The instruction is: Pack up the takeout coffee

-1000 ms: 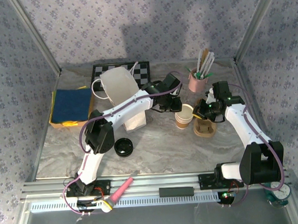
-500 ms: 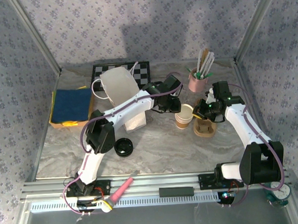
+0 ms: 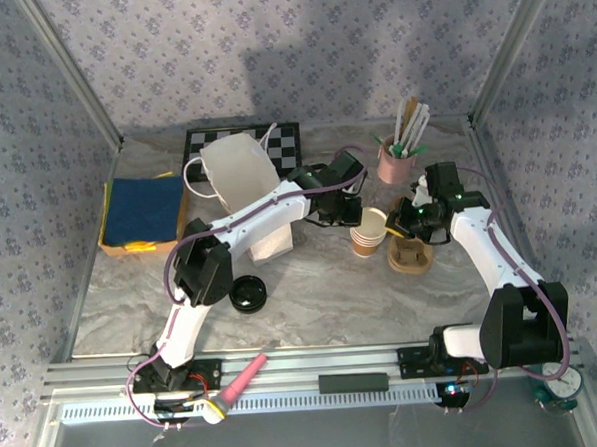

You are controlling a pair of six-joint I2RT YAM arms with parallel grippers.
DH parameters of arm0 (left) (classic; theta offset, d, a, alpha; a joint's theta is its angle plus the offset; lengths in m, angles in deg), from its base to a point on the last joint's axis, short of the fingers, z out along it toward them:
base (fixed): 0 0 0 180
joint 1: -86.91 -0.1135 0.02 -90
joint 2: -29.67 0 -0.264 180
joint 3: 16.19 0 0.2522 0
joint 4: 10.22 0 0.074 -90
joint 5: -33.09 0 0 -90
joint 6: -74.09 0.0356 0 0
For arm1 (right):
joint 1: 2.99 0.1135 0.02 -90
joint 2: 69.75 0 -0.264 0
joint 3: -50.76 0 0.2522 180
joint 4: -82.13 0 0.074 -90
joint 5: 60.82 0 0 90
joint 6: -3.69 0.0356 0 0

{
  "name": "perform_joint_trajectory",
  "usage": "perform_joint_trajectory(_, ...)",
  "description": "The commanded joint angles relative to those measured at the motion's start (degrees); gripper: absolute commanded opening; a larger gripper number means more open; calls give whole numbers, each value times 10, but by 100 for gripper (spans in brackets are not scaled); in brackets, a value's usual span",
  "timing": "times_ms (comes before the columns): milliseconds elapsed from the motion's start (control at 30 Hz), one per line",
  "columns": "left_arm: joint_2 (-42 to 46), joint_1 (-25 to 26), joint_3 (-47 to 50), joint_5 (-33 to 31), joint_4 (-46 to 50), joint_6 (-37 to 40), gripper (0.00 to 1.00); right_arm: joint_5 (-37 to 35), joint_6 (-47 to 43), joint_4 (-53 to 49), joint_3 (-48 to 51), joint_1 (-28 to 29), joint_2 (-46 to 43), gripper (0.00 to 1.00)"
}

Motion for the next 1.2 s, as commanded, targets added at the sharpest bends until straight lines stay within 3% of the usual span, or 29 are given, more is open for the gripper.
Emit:
perform_joint_trajectory(0,-10,2,-18,10,8,4,16,-6,-6,-9,-3,2,-5,7)
perform_joint_trajectory(67,-10,3,-19,10,8,3,9,-6,-6,-9,-3,2,-3,7)
perform_joint_trajectory(367,-5,2,-24,3,18,1,6,-8,-10,-13,-5,2,-3,7)
perform_joint_trajectory(567,28,-9,13,20,-10,-19,2,-10,-30,-32,-25,-23,-28,31)
perform_joint_trajectory(800,65,-24,71,38,-41,-39,2,50,-12,14,21,-55,-48,34)
perform_joint_trajectory(1167,92,-35,115,78,-82,-66,0,120,26,108,80,-55,-30,39)
